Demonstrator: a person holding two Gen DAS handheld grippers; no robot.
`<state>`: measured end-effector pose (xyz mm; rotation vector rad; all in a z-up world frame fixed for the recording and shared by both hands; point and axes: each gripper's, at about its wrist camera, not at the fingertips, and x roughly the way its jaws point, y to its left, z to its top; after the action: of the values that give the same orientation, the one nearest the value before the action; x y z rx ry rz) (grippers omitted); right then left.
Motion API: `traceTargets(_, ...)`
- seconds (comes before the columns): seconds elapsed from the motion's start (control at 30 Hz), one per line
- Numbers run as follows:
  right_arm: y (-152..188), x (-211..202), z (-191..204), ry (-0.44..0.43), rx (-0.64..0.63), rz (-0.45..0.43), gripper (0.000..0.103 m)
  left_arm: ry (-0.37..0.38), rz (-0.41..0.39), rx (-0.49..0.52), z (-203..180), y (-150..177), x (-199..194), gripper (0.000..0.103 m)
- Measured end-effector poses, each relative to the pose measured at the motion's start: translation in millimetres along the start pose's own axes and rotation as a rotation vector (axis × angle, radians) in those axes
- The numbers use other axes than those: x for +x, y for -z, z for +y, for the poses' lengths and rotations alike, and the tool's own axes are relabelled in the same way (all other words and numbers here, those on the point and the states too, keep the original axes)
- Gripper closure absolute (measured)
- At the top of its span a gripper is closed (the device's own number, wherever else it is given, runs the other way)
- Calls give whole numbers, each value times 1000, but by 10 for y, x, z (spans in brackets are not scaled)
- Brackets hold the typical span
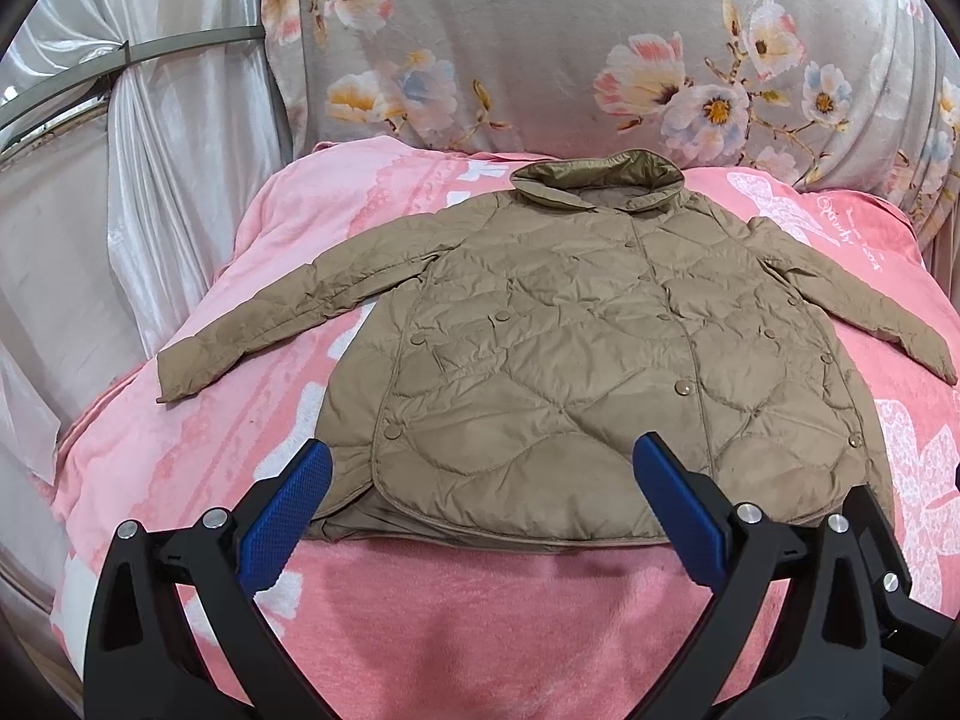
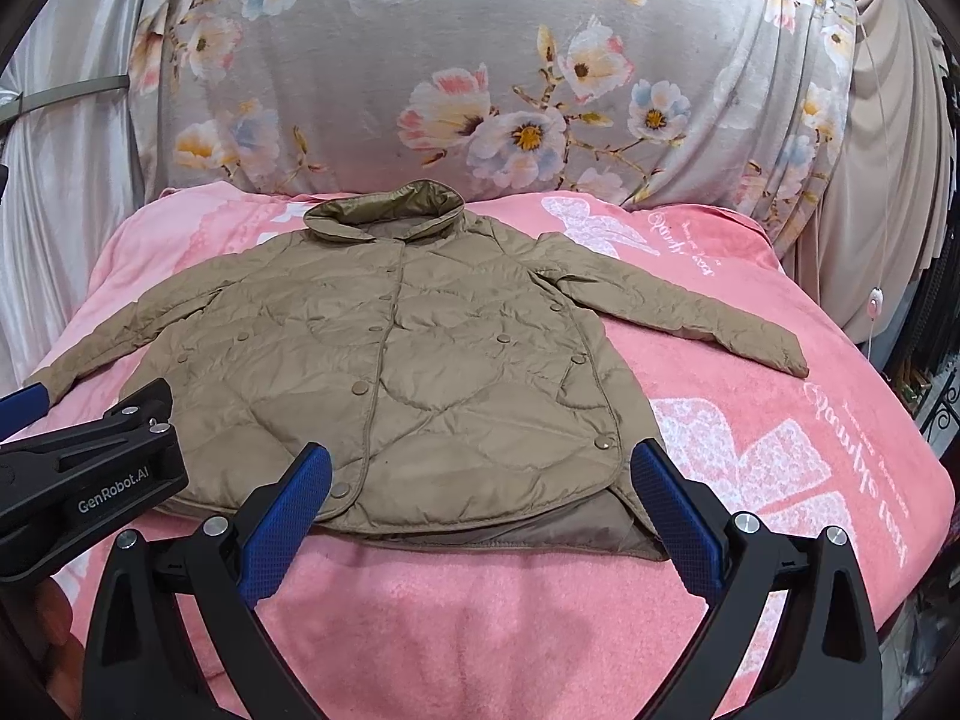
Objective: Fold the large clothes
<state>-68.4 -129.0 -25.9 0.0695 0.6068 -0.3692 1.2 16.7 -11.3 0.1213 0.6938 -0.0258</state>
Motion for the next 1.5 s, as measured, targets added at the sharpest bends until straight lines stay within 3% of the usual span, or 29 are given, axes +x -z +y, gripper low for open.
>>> traceTargets(1.5,45,59,64,-8,-8,10,5,-1,18,-3,-13,39,49,5)
